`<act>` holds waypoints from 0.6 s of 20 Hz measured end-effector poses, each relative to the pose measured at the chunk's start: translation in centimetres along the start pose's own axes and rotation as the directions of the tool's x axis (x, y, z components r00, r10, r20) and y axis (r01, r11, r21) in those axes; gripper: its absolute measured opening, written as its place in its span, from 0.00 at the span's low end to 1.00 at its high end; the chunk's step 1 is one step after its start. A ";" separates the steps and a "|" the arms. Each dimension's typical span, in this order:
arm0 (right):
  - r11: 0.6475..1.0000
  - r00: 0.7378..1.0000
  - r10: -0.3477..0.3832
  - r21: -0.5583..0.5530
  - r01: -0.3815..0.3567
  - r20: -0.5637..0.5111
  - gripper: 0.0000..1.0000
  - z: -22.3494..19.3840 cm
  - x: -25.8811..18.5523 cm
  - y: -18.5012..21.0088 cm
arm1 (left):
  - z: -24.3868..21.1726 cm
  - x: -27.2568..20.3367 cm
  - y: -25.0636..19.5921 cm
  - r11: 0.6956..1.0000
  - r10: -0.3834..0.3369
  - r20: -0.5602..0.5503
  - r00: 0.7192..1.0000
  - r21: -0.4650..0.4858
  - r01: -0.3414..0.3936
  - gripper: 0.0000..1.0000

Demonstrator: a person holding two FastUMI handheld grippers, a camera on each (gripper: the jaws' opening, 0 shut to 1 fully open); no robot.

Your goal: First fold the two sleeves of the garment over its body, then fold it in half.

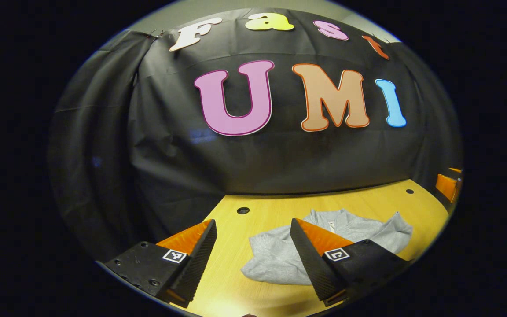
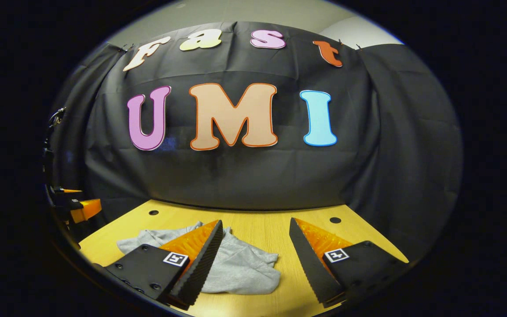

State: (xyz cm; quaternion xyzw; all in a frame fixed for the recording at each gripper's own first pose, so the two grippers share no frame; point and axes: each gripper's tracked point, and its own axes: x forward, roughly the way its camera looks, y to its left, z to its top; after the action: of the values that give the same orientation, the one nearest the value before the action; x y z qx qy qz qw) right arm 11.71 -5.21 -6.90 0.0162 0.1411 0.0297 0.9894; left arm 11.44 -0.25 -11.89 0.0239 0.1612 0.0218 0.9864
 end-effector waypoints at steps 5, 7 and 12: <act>1.000 0.999 -0.002 0.003 0.002 0.045 0.96 2.2 -0.1 0.2 | 2.5 -0.2 0.7 1.000 0.021 0.061 0.998 -0.009 -0.020 0.97; 1.000 0.999 0.001 0.004 -0.001 0.043 0.96 2.2 -0.2 0.3 | 2.9 -0.1 0.7 1.000 0.020 0.069 0.997 -0.010 -0.019 0.97; 1.000 0.999 0.009 -0.006 -0.009 0.049 0.96 2.5 0.0 0.5 | 4.2 -0.2 0.7 1.000 0.024 0.099 0.995 -0.004 -0.024 0.97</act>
State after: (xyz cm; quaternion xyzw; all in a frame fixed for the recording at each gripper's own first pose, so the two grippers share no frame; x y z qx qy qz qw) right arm 12.42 -4.79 -4.51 0.0146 0.1166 0.0342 0.9925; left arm 12.59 0.29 -7.79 0.0255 0.1117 0.0328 0.9929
